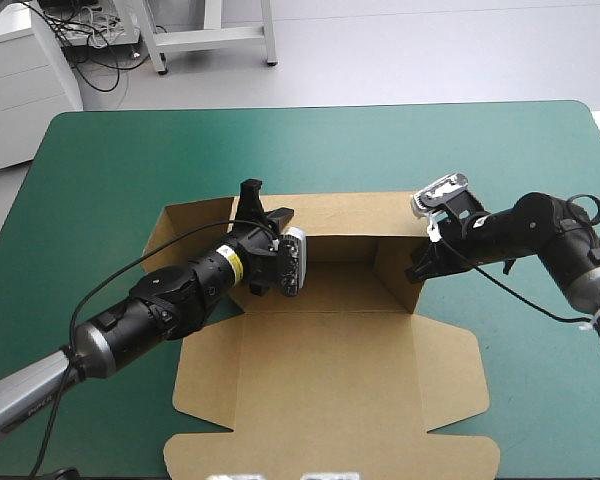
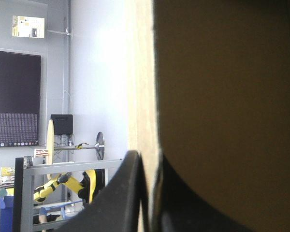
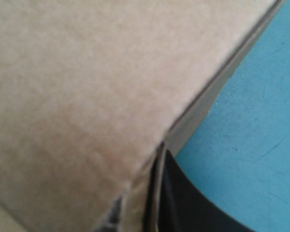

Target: Fold the box

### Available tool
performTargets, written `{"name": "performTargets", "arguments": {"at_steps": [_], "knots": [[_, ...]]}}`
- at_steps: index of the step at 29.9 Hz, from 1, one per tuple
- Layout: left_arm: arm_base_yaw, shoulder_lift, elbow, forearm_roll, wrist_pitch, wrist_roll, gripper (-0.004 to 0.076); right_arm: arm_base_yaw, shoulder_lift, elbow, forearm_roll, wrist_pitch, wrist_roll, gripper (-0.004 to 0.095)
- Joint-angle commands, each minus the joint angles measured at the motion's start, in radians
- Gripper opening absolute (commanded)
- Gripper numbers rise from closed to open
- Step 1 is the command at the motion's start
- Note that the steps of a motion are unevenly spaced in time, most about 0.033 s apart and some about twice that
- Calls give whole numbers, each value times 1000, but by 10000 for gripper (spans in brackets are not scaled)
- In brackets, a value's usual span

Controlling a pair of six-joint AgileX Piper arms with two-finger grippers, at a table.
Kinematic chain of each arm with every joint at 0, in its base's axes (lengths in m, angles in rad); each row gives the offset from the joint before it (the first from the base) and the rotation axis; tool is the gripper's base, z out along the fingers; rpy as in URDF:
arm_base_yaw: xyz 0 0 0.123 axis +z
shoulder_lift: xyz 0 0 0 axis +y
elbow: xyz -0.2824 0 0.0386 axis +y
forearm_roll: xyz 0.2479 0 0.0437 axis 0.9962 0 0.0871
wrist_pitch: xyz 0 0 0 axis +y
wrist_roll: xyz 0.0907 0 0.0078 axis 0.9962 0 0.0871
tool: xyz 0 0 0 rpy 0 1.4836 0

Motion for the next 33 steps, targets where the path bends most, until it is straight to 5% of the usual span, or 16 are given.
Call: {"name": "performTargets", "arguments": {"at_steps": [1, 4, 9, 14, 24, 27, 31, 33], "knots": [[-4, -65, -41, -21, -118, -29, 155, 7, -25, -18, 23, 31, 45, -21], [-18, -100, -67, -25, -141, -73, 314, 7, -25, -18, -18, -5, 106, -21], [-118, -122, -105, -21, 62, -80, 546, 7, -27, -22, -70, -104, 207, -19], [-230, -131, -109, -11, 100, -80, 565, 7, -25, -64, -210, -184, 349, -19], [-437, -135, -160, -15, 238, -80, 560, 3, 2, -228, -438, -168, 534, -22], [-477, -135, -192, -14, 357, -80, 435, 3, 15, -259, -423, -158, 542, -22], [-481, -135, -247, -96, 523, -65, -27, 3, 16, -258, -406, -162, 542, -22], [-479, -135, -283, -184, 599, -1, -3, 3, 16, -258, -403, -154, 540, -22]]}}
